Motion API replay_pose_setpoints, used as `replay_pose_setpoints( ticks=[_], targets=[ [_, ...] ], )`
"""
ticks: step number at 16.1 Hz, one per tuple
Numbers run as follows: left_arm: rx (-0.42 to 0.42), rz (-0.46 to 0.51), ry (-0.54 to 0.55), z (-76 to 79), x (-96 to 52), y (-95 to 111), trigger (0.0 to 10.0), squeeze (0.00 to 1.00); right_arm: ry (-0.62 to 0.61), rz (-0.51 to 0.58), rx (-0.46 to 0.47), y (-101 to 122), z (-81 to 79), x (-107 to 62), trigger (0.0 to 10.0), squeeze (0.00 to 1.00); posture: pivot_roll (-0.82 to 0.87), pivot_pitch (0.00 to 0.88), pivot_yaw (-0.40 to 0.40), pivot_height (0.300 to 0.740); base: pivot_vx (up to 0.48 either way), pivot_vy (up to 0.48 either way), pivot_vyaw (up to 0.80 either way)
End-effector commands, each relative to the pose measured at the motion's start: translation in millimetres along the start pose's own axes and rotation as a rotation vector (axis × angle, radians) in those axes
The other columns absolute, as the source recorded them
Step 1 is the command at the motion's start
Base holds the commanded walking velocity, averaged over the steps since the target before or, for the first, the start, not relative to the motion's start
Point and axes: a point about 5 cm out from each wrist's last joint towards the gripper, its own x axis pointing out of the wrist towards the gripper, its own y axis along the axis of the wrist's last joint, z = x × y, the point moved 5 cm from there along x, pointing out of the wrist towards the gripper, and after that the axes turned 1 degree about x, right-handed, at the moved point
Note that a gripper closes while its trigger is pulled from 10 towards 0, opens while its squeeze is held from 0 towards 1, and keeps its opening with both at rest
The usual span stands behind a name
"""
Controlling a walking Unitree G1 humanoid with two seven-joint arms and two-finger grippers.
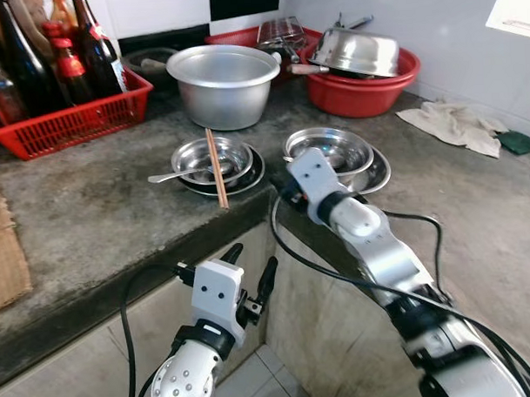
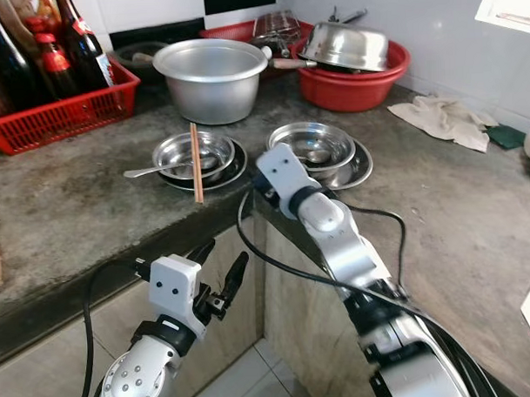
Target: Kitchen organization
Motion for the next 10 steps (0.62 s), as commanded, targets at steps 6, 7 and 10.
replay_pose_setpoints(
  ticks=[6,7,10],
  targets=[
    [0.0,0.019,0.002,2.2,-2.4,8,10.0,0.0,-0.062,0.02,-0.04,13,16.6,18.7,10.0,0.0,0.06,0.123,-0.117,0.74,0.0,0.0,0.0],
    [0.0,0.017,0.003,2.5,-2.7,8,10.0,0.0,-0.081,0.02,-0.039,13,20.5,20.7,10.0,0.0,0.06,0.123,-0.121,0.74,0.0,0.0,0.0],
    [0.001,0.015,0.005,3.4,-3.1,8,10.0,0.0,-0.093,0.018,-0.034,13,24.4,25.0,10.0,0.0,0.06,0.126,-0.123,0.74,0.0,0.0,0.0]
  ],
)
